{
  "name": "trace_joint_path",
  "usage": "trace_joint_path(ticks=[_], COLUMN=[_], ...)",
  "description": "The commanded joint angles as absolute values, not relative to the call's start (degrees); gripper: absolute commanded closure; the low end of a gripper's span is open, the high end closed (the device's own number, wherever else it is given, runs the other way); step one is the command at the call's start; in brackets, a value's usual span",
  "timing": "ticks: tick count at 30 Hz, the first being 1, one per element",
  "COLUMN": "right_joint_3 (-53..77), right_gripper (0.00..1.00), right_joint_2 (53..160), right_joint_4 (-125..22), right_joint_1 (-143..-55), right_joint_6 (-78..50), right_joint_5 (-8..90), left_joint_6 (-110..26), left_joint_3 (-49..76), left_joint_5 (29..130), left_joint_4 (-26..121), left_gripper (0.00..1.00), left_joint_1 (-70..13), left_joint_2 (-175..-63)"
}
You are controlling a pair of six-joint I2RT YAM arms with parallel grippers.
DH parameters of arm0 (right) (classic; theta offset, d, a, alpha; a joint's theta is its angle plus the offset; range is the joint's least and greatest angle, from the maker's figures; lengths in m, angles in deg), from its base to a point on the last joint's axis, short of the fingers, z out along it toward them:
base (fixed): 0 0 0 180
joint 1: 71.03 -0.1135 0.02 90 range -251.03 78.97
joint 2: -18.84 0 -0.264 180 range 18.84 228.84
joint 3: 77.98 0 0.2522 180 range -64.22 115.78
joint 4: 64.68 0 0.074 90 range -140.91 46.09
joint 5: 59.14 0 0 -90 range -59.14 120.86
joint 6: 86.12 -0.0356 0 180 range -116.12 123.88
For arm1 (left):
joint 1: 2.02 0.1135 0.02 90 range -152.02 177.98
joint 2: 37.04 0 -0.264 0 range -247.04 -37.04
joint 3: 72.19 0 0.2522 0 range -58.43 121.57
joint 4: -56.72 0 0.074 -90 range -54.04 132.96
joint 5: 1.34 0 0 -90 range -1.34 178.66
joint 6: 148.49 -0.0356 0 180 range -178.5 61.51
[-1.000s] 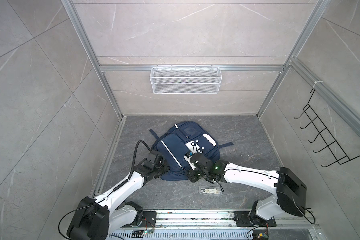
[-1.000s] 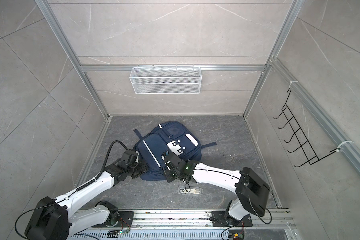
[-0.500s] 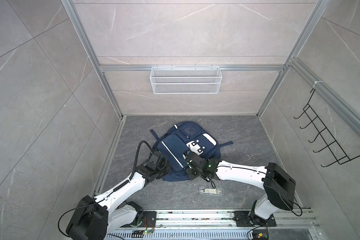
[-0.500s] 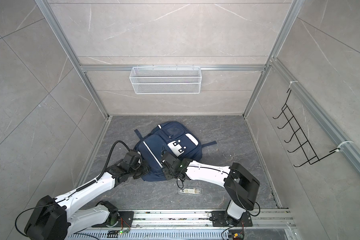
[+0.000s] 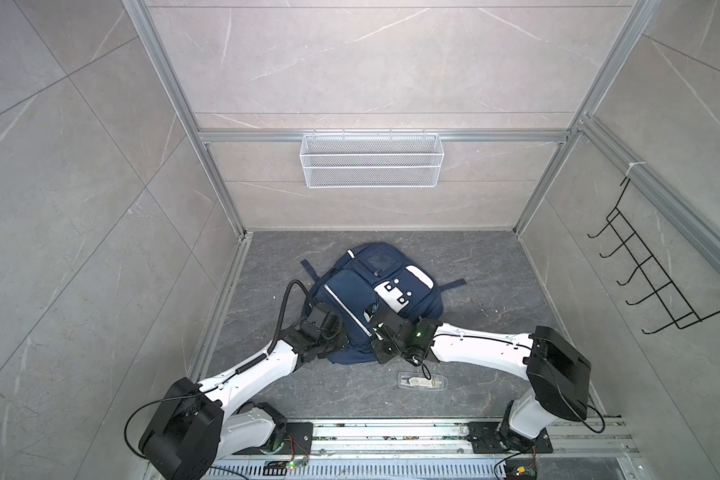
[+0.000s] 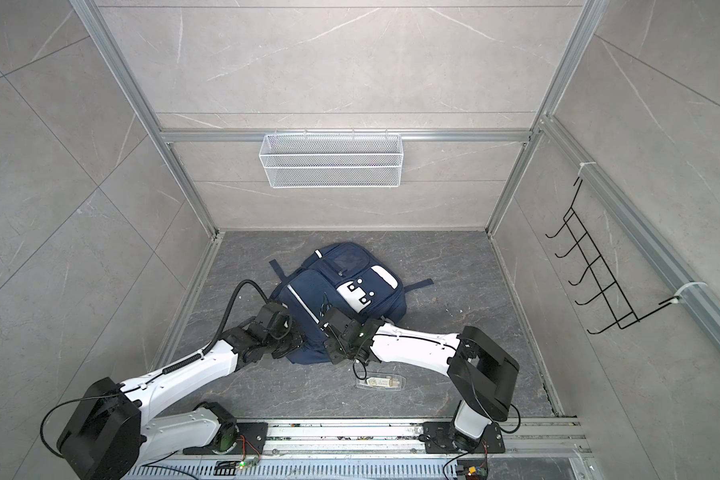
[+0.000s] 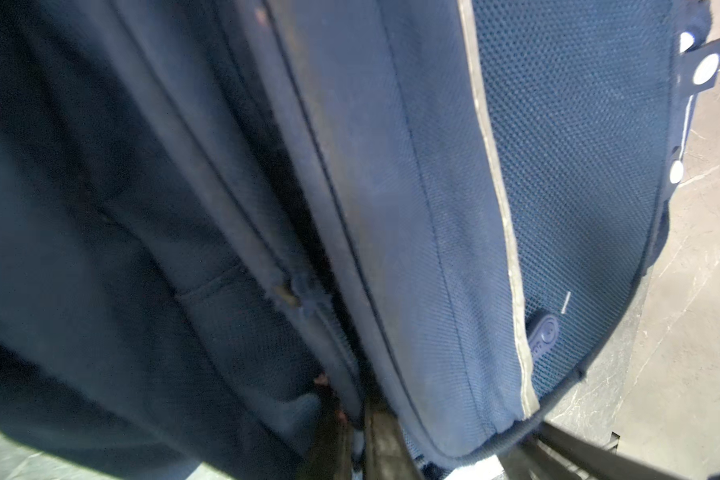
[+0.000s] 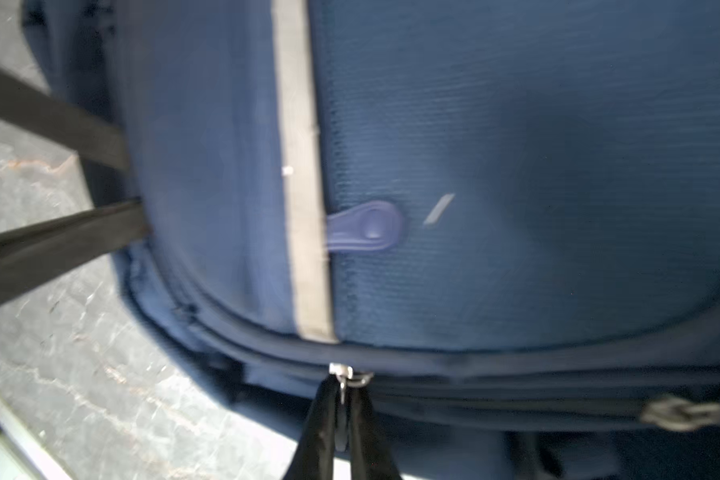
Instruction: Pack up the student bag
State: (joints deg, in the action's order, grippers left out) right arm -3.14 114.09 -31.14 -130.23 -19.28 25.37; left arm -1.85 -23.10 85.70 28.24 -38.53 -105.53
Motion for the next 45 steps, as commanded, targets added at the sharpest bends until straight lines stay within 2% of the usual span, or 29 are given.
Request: trace_joint_path(ticks=[1, 7, 13, 15, 18, 21, 25, 29, 37, 45], right_joint_3=[0.0, 4.6, 2.4, 0.9, -1.3, -3.9, -8.3, -12.1, -16.9, -18.0], right_gripper=[0.91, 0.92, 0.92, 0.92, 0.93, 0.93, 0.93, 0.93, 0.93, 0.93], right_joint_2=[114.4, 119.5, 116.7, 115.5, 113.5, 110.9, 105.8, 100.9, 93.9, 91.9], right_joint_4=[-30.1, -33.1, -34.3, -34.6, -34.1, -34.0, -32.9, -31.0, -26.7, -24.6], right_joint_1=[-132.6, -135.2, -135.0, -134.7, -134.3, -133.1, -131.1, -129.5, -125.1, -121.8], right_joint_6=[-21.4, -23.5, -24.7, -24.9, -25.1, -25.4, -25.8, -26.3, -27.2, -27.3], right_joint_5=[29.8, 33.4, 29.0, 28.6, 27.5, 27.4, 27.3, 26.8, 25.1, 25.8], left_joint_6=[0.2, 1.0, 0.9, -0.3, -3.8, -7.5, -12.4, -16.8, -24.1, -27.9], left_joint_3=[-20.1, -17.3, -17.2, -16.8, -14.8, -11.8, -7.9, -4.3, 3.4, 11.3], left_joint_5=[85.5, 87.0, 87.5, 89.0, 91.9, 96.2, 100.3, 100.0, 98.0, 98.6], left_joint_4=[33.2, 34.7, 33.1, 30.6, 24.8, 17.5, 11.1, 10.0, 11.2, 12.7], left_gripper=[1.00, 1.00, 0.98, 0.84, 0.57, 0.47, 0.45, 0.45, 0.46, 0.46], left_joint_1=[-40.9, -45.1, -45.9, -45.9, -45.9, -45.7, -44.3, -41.6, -36.8, -35.2], left_joint_2=[-107.0, -110.8, -109.5, -107.5, -104.9, -102.4, -101.0, -103.5, -115.2, -128.7])
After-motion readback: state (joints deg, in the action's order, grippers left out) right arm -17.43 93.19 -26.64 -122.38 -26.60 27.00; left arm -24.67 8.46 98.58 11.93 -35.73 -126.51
